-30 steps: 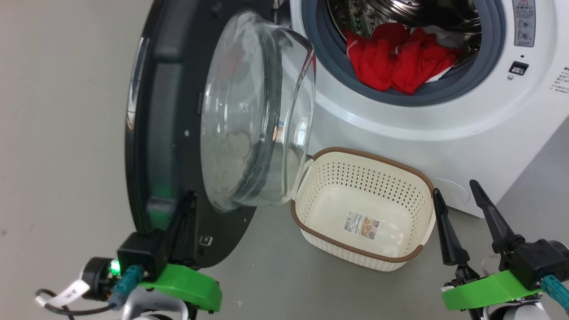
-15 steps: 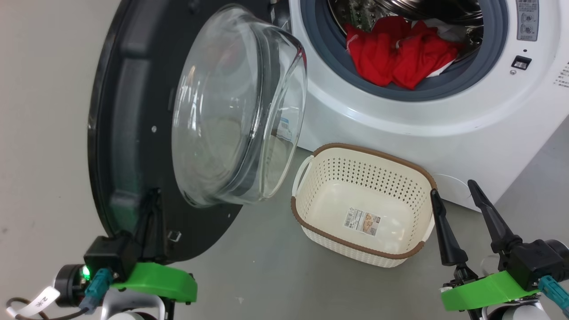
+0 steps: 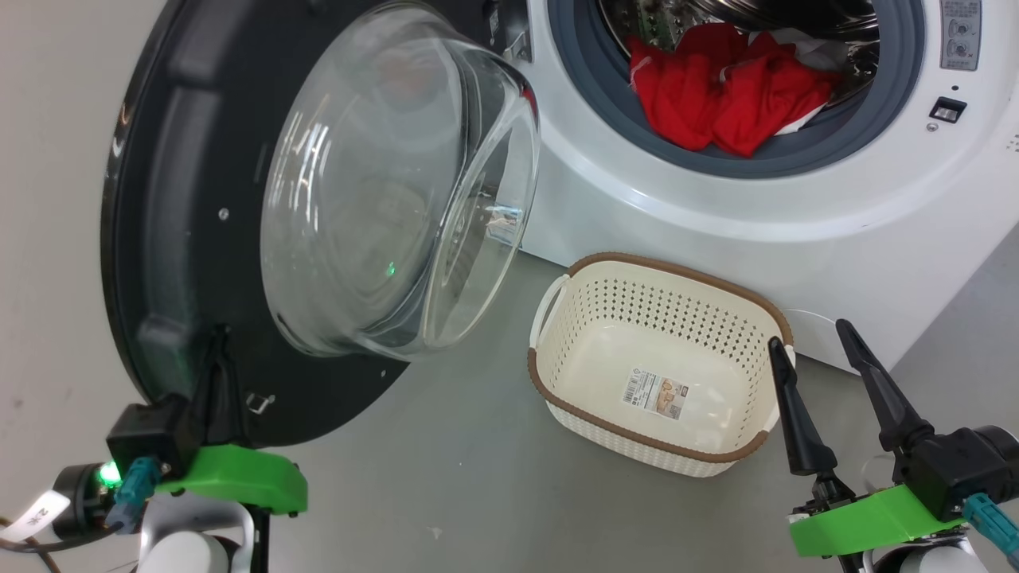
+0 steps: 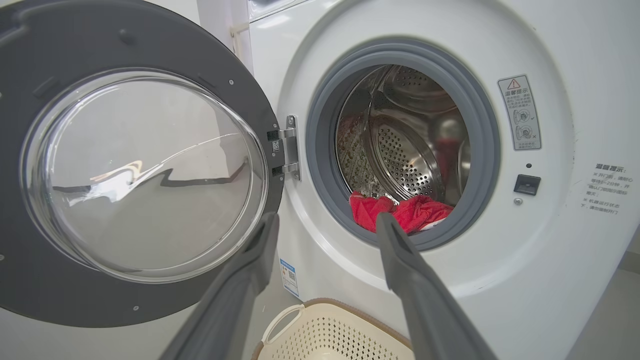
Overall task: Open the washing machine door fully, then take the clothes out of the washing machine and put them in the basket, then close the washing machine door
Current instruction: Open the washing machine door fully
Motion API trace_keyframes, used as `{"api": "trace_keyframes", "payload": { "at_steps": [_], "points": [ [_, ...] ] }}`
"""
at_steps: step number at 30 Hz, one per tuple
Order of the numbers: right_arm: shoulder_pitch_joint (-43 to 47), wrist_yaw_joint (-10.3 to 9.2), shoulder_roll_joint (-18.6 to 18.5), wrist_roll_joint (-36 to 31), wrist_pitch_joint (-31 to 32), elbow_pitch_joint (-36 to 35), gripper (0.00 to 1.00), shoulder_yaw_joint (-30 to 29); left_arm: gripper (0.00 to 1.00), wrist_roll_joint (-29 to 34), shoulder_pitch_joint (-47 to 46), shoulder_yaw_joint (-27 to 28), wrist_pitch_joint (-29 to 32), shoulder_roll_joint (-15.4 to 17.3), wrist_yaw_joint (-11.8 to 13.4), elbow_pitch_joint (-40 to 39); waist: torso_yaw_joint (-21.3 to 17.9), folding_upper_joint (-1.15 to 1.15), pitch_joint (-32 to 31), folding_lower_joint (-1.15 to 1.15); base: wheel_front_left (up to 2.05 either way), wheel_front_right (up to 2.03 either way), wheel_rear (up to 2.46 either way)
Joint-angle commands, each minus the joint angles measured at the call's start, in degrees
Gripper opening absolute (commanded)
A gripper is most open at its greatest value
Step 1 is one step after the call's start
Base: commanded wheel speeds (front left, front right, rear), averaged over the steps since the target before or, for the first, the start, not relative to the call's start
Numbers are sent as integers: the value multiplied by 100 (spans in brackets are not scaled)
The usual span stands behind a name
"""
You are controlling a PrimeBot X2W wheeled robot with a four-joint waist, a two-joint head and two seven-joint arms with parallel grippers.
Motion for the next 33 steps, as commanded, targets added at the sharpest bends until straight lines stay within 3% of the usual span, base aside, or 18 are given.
{"api": "trace_keyframes", "payload": {
  "at_steps": [1,33],
  "points": [
    [-21,35,-18,-86,18,-191,100,157,0,-33,-319,356,-82,259,99,10,2,0,2,0,0,0,0],
    [22,35,-18,-322,315,-566,100,180,0,-374,-1383,699,-478,271,-220,1855,-6,0,211,0,0,0,0]
  ]
}}
